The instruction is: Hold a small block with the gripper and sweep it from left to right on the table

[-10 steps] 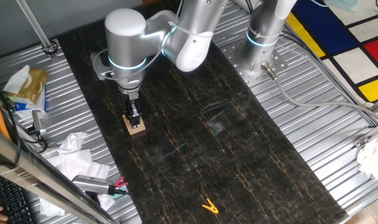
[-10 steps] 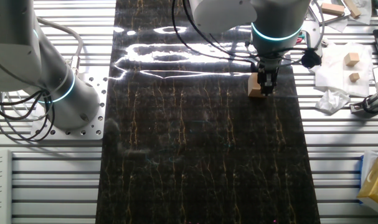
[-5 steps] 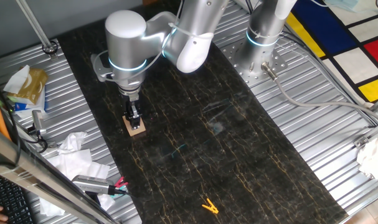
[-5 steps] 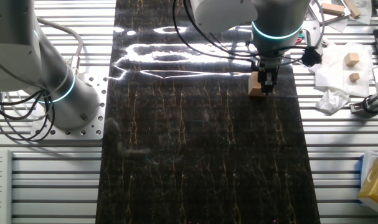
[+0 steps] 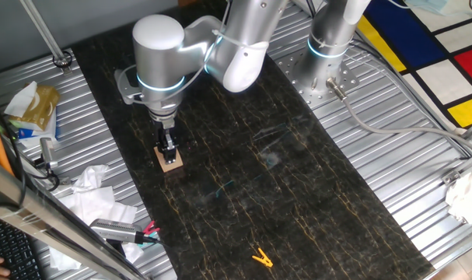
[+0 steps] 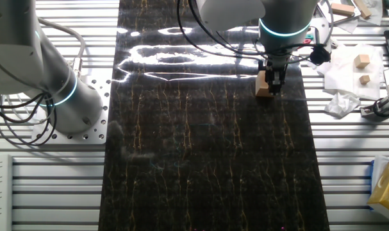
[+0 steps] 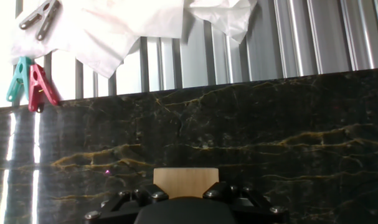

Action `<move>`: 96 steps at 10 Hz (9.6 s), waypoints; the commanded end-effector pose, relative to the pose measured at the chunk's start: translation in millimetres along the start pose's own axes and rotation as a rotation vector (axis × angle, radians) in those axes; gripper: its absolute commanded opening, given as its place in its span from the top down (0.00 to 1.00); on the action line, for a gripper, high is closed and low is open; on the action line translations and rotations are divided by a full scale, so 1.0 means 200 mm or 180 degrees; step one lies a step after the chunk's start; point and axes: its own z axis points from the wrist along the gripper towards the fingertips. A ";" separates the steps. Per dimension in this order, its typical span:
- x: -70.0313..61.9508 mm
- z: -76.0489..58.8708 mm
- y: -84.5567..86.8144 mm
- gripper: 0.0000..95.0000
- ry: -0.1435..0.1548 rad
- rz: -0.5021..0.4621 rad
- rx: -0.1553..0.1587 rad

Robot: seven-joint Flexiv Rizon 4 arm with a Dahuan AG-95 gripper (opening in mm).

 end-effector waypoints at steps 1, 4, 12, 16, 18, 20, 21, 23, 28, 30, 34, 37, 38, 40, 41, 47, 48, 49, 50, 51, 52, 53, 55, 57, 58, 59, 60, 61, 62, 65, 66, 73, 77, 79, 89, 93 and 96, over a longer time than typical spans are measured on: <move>0.00 0.00 0.00 1.00 -0.0006 0.0012 0.0007; 0.01 0.00 0.02 1.00 -0.0008 0.0030 0.0008; -0.03 -0.01 0.04 1.00 -0.0006 0.0069 0.0003; -0.04 -0.01 0.06 1.00 0.0001 0.0082 0.0004; -0.05 -0.01 0.06 1.00 0.0002 0.0088 0.0005; -0.05 -0.01 0.07 1.00 0.0005 0.0094 0.0005; -0.05 -0.01 0.08 1.00 0.0005 0.0097 0.0007; -0.05 -0.01 0.08 1.00 0.0005 0.0100 0.0007; -0.05 -0.01 0.09 1.00 0.0005 0.0099 0.0007; -0.05 -0.01 0.10 1.00 0.0005 0.0114 0.0006; -0.04 -0.01 0.12 1.00 0.0003 0.0124 0.0004; -0.05 -0.01 0.14 1.00 0.0007 0.0131 0.0006; -0.05 -0.01 0.14 1.00 0.0007 0.0129 0.0006; -0.04 -0.01 0.15 1.00 0.0007 0.0126 0.0006; -0.04 -0.01 0.15 1.00 0.0004 0.0125 0.0006; -0.04 0.00 0.17 1.00 0.0004 0.0126 -0.0003; -0.05 0.00 0.17 1.00 0.0005 0.0120 -0.0001; -0.05 0.00 0.18 1.00 0.0005 0.0116 0.0000; -0.05 0.01 0.18 1.00 0.0004 0.0108 0.0000; -0.05 0.01 0.18 1.00 0.0004 0.0103 0.0004; -0.04 0.02 0.18 1.00 0.0005 0.0075 0.0004; -0.05 0.02 0.18 1.00 0.0004 0.0049 0.0002; -0.06 0.01 0.19 1.00 0.0007 0.0018 -0.0001; -0.07 0.01 0.20 1.00 0.0012 0.0022 -0.0017; -0.08 0.00 0.21 1.00 0.0032 0.0035 -0.0012; -0.09 0.00 0.22 1.00 0.0040 0.0049 -0.0009; -0.09 0.00 0.22 1.00 0.0046 0.0053 -0.0009; -0.09 0.00 0.22 1.00 0.0046 0.0057 -0.0016; -0.09 0.00 0.22 1.00 0.0047 0.0056 -0.0017; -0.10 0.01 0.22 1.00 0.0053 0.0072 -0.0023; -0.09 0.01 0.22 1.00 0.0053 0.0070 -0.0023; -0.10 0.03 0.23 1.00 0.0061 0.0058 0.0007; -0.11 0.02 0.24 1.00 0.0115 0.0075 0.0036; -0.11 0.02 0.24 1.00 0.0120 0.0073 0.0044; -0.11 0.02 0.24 1.00 0.0148 -0.0084 0.0193; -0.11 0.02 0.24 1.00 0.0149 -0.0219 0.0177; -0.11 0.02 0.24 1.00 0.0149 -0.0288 0.0176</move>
